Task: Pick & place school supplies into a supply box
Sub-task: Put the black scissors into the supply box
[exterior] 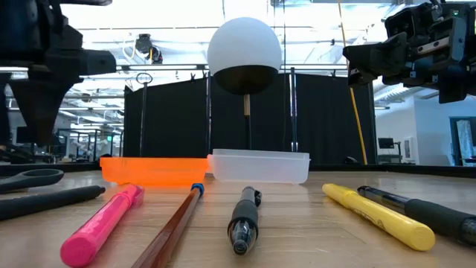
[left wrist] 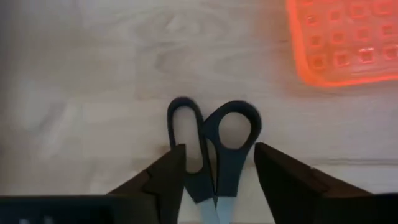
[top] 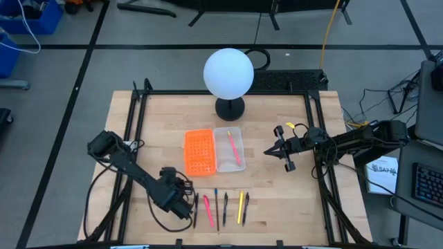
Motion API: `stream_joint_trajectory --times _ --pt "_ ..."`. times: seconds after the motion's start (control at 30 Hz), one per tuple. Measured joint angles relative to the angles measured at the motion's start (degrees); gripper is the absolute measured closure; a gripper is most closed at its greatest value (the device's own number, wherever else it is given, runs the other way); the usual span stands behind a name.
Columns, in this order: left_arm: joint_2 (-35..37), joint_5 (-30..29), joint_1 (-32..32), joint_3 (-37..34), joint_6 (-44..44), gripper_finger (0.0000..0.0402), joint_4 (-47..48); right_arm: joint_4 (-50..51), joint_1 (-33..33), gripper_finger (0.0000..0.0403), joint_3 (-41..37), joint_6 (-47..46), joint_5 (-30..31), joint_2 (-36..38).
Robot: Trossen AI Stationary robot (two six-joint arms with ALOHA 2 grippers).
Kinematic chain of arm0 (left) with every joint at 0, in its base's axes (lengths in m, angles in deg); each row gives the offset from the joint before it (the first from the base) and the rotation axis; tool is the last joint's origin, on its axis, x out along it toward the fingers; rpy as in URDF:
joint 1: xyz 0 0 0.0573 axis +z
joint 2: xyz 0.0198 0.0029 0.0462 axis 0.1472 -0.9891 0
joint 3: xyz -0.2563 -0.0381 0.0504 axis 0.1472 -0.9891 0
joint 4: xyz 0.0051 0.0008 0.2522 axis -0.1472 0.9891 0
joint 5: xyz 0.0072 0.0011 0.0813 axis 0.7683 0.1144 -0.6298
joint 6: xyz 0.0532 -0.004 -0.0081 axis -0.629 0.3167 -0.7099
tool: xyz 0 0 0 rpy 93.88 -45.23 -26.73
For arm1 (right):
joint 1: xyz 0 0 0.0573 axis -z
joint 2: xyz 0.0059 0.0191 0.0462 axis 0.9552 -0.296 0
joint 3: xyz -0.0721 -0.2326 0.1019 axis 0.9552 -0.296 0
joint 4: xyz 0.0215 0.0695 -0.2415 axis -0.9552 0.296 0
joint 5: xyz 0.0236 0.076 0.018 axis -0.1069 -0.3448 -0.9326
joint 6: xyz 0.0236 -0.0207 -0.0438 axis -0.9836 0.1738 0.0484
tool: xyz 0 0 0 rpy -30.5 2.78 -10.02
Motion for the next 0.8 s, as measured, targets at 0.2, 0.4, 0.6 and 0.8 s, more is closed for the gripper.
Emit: stream_joint_trajectory --times 0.2,0.4,0.6,0.8 --pt "-0.02 0.62 0.31 -0.02 1.11 0.0195 -1.63 0.02 -0.01 0.0403 0.00 -0.02 -0.02 0.01" --pt "-0.02 2.03 0.50 -0.02 3.44 0.0225 -1.75 0.02 -0.02 0.0403 0.00 -1.03 -0.02 -0.01" --pt "-0.02 2.19 2.70 -0.02 1.63 0.0244 -0.70 0.02 -0.02 0.0403 0.00 -1.93 -0.02 0.00" --pt "0.18 5.80 6.68 -0.02 -5.94 0.0245 -0.99 0.04 0.00 0.0403 0.00 -1.95 -0.02 0.02"
